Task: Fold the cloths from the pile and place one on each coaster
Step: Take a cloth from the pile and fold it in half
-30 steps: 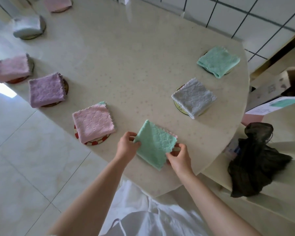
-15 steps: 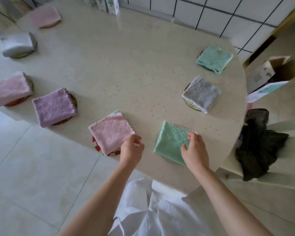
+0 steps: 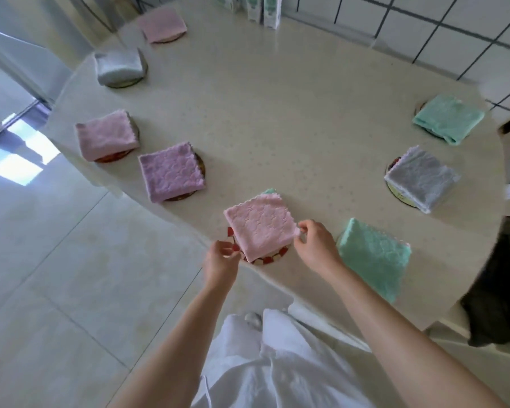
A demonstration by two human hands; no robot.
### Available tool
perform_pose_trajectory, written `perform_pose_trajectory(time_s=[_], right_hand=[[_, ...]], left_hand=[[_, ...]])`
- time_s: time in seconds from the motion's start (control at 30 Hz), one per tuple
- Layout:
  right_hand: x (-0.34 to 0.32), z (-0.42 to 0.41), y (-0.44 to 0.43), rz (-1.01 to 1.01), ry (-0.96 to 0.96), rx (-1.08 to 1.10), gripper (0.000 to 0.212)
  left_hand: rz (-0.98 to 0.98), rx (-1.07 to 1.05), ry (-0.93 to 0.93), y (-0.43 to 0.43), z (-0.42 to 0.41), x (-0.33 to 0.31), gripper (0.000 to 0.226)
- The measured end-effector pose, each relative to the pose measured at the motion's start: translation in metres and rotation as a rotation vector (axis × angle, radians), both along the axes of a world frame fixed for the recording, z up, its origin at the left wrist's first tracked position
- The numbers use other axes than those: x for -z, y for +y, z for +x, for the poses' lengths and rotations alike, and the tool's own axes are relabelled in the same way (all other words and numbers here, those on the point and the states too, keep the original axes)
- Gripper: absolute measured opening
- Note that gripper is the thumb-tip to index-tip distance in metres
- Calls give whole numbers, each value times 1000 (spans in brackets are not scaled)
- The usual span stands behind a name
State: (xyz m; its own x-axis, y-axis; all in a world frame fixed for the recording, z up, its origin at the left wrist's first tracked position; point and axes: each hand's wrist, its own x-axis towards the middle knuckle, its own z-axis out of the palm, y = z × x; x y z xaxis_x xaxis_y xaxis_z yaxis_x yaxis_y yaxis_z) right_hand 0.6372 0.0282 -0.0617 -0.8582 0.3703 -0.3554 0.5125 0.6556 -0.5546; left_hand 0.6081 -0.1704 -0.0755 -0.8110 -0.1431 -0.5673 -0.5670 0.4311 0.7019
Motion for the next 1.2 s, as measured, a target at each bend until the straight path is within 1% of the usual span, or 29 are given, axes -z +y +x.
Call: perform_pose_trajectory(time_s=[0.2,0.3,0.33,0.4,0.47,0.53,0.67,0.73,0.83,0.93,1.03,1.13,1.2], right_hand=[[6,-30,-1,-43,-92,62,44],[7,-42,6,-136,-147,99,42],[7,-45,8,-166,-168,112,42],[8,-53,12,-209,-197,133,40],[12,-60,15,-257,-211,151,36],[15,-65,17,-331,-211,167,31],[17,-68,20,-426,-213,153,14],[14,-65,20,-461,-209,159,11],[10,-53,18,-533,-212,220,11],[9,-39,12,-593,-254,252,5],[11,-27,3,-654,-274,321,1],[19,-18,-7,-674,-317,385,1],[23,-15,-12,-655,-351,401,7]], left_hand=[[185,-132,-165,5,-9,4,17],[231,-169,-229,15,-12,6,20],[249,-187,-244,18,-13,5,17],[289,-211,-277,21,-16,2,3],[306,-225,-308,22,-21,0,9],[310,-228,-320,23,-26,-3,6],[215,-201,-254,23,-38,-8,25],[176,-175,-183,22,-44,-11,25],[186,-116,-100,22,-54,-18,23],[157,-43,-37,23,-63,-22,25],[92,53,-39,23,-72,-18,24],[-18,155,-66,22,-78,-11,25],[-84,204,-66,21,-83,-8,28]])
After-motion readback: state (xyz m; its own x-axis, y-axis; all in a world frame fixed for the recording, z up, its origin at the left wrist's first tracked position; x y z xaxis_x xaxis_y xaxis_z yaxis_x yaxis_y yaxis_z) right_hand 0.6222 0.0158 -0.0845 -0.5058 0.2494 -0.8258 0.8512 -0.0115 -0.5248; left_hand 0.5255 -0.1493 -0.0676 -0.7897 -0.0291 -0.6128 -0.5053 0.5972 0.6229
